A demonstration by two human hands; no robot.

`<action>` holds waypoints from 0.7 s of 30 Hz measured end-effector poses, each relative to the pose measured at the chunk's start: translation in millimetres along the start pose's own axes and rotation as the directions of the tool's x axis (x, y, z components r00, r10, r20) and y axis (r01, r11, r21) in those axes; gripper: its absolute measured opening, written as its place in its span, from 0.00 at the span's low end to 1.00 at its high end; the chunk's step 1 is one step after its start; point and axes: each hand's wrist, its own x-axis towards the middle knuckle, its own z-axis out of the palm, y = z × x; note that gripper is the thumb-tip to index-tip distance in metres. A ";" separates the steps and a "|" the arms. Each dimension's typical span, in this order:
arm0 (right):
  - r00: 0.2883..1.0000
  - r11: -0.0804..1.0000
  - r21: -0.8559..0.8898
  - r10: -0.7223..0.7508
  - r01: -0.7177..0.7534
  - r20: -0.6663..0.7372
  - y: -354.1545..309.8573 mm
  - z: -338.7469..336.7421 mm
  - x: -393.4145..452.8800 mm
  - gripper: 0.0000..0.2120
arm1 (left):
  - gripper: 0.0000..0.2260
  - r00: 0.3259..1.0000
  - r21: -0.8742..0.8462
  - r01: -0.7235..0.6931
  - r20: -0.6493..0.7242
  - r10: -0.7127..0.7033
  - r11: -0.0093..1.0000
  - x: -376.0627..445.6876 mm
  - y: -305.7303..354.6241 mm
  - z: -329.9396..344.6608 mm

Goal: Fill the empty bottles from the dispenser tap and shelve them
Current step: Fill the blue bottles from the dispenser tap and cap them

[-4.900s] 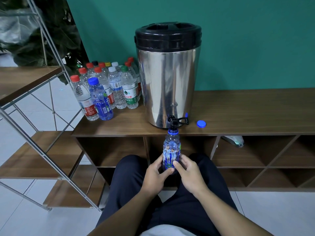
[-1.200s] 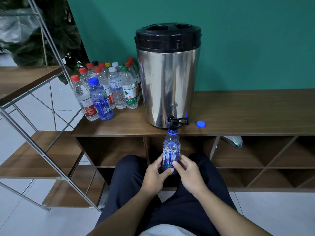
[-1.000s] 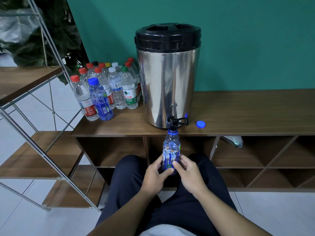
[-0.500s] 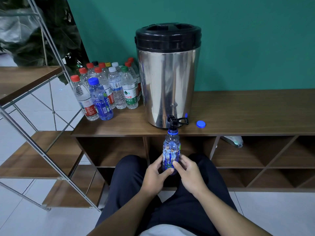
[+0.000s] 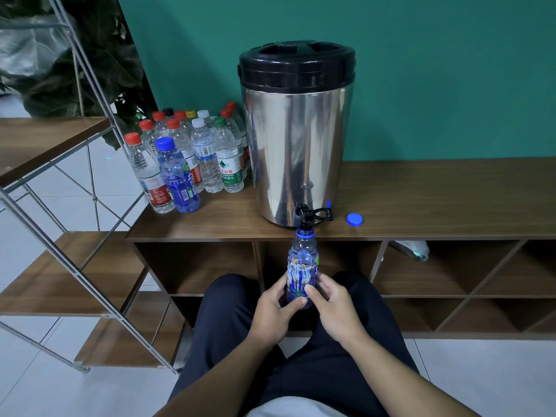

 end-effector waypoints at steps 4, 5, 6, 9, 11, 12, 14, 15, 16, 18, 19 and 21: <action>1.000 1.000 -0.001 0.000 0.000 -0.001 0.8 0.0 0.1 0.16 | 0.26 1.000 -0.003 0.001 0.001 -0.001 1.000 1.2 -1.3 -0.2; 1.000 1.000 -0.001 0.000 0.000 -0.001 0.9 -0.2 0.1 0.16 | 0.26 1.000 -0.004 -0.001 0.004 0.001 1.000 1.3 -1.5 -0.4; 1.000 1.000 0.000 0.000 0.000 -0.001 0.4 -0.3 0.0 0.16 | 0.26 1.000 -0.007 -0.002 0.009 0.003 1.000 1.2 -1.4 -0.4; 1.000 1.000 0.000 -0.002 0.002 -0.005 -1.3 0.1 -0.8 0.16 | 0.26 1.000 -0.013 -0.003 0.015 0.003 1.000 1.2 -1.6 -0.7; 1.000 1.000 -0.001 0.005 -0.005 -0.009 -1.5 0.2 -0.9 0.16 | 0.26 1.000 -0.020 -0.003 0.015 0.003 1.000 1.2 -1.3 -0.5; 1.000 1.000 -0.001 0.007 -0.007 -0.008 -1.6 0.2 -0.9 0.16 | 0.26 1.000 -0.024 -0.002 0.013 0.002 1.000 1.2 -1.2 -0.4; 1.000 1.000 0.007 0.009 -0.009 -0.001 -0.7 0.2 -0.7 0.16 | 0.25 1.000 -0.020 -0.001 0.003 0.002 1.000 1.0 -1.0 -0.3; 1.000 1.000 0.014 0.009 -0.009 0.003 -0.4 0.2 -0.7 0.17 | 0.25 1.000 -0.017 -0.004 0.000 0.004 1.000 0.8 -0.9 -0.1; 1.000 1.000 0.017 0.009 -0.009 0.006 -0.4 0.2 -0.8 0.17 | 0.24 1.000 -0.018 -0.006 -0.002 0.006 1.000 0.8 -0.9 -0.1; 1.000 1.000 0.017 0.004 -0.005 0.010 -0.5 0.2 -1.1 0.17 | 0.24 1.000 -0.023 -0.008 -0.002 0.008 1.000 0.6 -0.1 0.0; 1.000 1.000 0.016 0.004 -0.004 0.010 -0.6 0.1 -1.1 0.17 | 0.24 1.000 -0.023 -0.009 -0.001 0.009 1.000 0.3 0.4 0.0; 1.000 1.000 0.018 0.006 -0.006 0.008 -0.7 -0.1 -1.2 0.17 | 0.24 1.000 -0.032 -0.009 0.001 0.009 0.999 0.0 1.1 -0.1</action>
